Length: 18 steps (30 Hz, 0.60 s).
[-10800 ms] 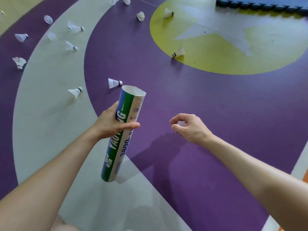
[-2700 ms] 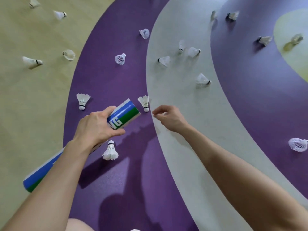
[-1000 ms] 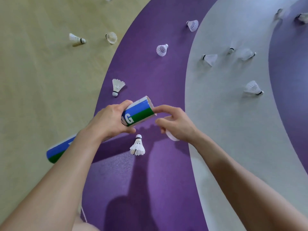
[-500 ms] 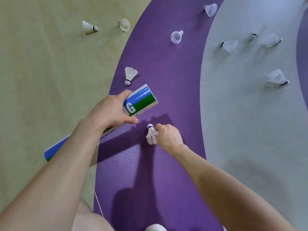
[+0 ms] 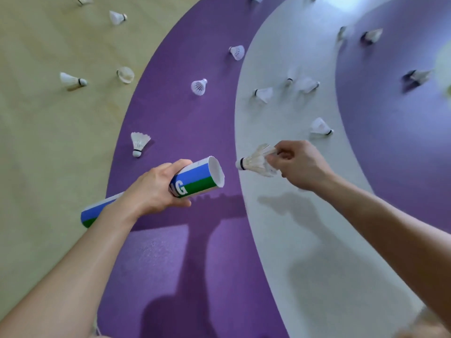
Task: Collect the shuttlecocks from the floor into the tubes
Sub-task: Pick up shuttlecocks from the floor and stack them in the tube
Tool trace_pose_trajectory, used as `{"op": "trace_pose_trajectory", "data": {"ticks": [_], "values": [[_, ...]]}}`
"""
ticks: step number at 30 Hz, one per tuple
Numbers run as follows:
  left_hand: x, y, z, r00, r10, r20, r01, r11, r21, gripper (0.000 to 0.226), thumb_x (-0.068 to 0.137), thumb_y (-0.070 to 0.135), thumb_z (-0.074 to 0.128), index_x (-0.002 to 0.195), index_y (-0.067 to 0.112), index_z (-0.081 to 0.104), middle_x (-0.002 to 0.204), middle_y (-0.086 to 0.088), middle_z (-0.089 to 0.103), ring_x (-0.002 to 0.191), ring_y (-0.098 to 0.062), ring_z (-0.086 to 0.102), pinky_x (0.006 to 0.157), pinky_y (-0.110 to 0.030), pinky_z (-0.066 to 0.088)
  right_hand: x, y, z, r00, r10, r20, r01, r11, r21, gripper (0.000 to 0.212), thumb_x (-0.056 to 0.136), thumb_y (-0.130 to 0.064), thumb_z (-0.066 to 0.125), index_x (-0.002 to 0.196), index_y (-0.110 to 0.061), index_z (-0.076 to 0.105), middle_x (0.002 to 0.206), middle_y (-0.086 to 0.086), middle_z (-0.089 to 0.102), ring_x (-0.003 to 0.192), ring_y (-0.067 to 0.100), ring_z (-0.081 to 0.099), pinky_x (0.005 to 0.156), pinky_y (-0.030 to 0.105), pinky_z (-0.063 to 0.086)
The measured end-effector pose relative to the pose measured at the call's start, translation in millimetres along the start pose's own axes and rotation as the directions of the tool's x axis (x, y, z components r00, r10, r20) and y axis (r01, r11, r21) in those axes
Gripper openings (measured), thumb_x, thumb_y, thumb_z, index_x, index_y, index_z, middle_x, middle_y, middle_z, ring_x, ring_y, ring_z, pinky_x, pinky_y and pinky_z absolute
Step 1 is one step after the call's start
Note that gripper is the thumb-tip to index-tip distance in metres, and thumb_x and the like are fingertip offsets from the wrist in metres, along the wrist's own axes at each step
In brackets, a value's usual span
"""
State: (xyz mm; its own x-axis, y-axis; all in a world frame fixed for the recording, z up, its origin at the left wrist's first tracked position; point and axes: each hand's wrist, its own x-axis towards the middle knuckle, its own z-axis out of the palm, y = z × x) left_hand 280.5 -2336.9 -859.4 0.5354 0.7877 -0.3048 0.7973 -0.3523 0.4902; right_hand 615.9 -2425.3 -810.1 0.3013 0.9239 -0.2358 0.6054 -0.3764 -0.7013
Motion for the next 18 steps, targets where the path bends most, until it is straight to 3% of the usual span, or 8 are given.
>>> {"op": "trace_pose_trajectory", "data": {"ticks": [2, 5, 8, 12, 15, 18], "values": [[3.0, 6.4, 5.6, 0.999, 0.034, 0.000, -0.034, 0.999, -0.016, 0.087, 0.069, 0.046, 0.097, 0.137, 0.059, 0.045, 0.115, 0.013, 0.063, 0.107, -0.020, 0.065, 0.094, -0.049, 0.057, -3.1, -11.5, -2.0, 0.999, -0.027, 0.027, 0.025, 0.997, 0.070, 0.032, 0.095, -0.022, 0.067, 0.064, -0.032, 0.063, 0.059, -0.007, 0.046, 0.060, 0.020, 0.051, 0.052, 0.028, 0.040], [3.1, 8.7, 9.2, 0.999, 0.045, -0.019, -0.045, 0.999, -0.017, 0.089, 0.070, 0.046, 0.097, 0.140, 0.059, 0.043, 0.117, 0.013, 0.062, 0.108, -0.020, 0.064, 0.094, -0.051, 0.057, -1.1, -27.9, 11.0, 0.993, -0.079, 0.086, 0.070, 0.992, 0.107, 0.012, 0.096, -0.020, 0.069, 0.084, -0.020, 0.072, 0.060, -0.007, 0.049, 0.057, 0.017, 0.047, 0.055, 0.026, 0.040], [1.2, 12.8, 12.5, 0.997, 0.064, -0.030, -0.064, 0.998, 0.017, 0.092, 0.071, 0.047, 0.097, 0.142, 0.060, 0.040, 0.117, 0.015, 0.061, 0.109, -0.020, 0.063, 0.094, -0.050, 0.057, -5.4, -30.0, 29.4, 0.983, -0.147, 0.110, 0.145, 0.989, 0.026, 0.004, 0.092, -0.024, 0.074, 0.090, -0.021, 0.075, 0.071, -0.001, 0.068, 0.058, 0.011, 0.051, 0.059, 0.024, 0.044], [-0.9, 19.1, 14.0, 0.994, 0.097, -0.055, -0.098, 0.995, -0.022, 0.092, 0.071, 0.049, 0.098, 0.143, 0.058, 0.042, 0.119, 0.015, 0.061, 0.111, -0.020, 0.063, 0.095, -0.051, 0.057, -15.4, -25.7, 44.7, 0.983, -0.183, -0.020, 0.180, 0.980, -0.085, 0.028, 0.082, -0.033, 0.082, 0.103, -0.025, 0.065, 0.091, -0.008, 0.069, 0.069, 0.004, 0.055, 0.058, 0.015, 0.037], [1.1, 22.0, 11.1, 0.993, 0.079, -0.088, -0.081, 0.996, -0.020, 0.091, 0.071, 0.051, 0.097, 0.144, 0.057, 0.042, 0.121, 0.013, 0.062, 0.111, -0.021, 0.063, 0.096, -0.051, 0.057, -20.3, -24.6, 40.2, 0.964, -0.241, -0.110, 0.234, 0.969, -0.075, 0.035, 0.078, -0.039, 0.086, 0.099, -0.025, 0.061, 0.094, -0.013, 0.060, 0.077, -0.002, 0.053, 0.065, 0.010, 0.037], [5.4, 27.7, 10.4, 0.993, 0.067, -0.101, -0.068, 0.998, -0.001, 0.091, 0.071, 0.051, 0.097, 0.144, 0.057, 0.042, 0.120, 0.013, 0.062, 0.111, -0.021, 0.063, 0.095, -0.050, 0.057, -25.4, -26.3, 31.7, 0.959, -0.270, -0.089, 0.265, 0.962, -0.072, 0.013, 0.084, -0.031, 0.080, 0.090, -0.026, 0.069, 0.081, -0.019, 0.062, 0.066, -0.001, 0.054, 0.062, 0.010, 0.037]]}}
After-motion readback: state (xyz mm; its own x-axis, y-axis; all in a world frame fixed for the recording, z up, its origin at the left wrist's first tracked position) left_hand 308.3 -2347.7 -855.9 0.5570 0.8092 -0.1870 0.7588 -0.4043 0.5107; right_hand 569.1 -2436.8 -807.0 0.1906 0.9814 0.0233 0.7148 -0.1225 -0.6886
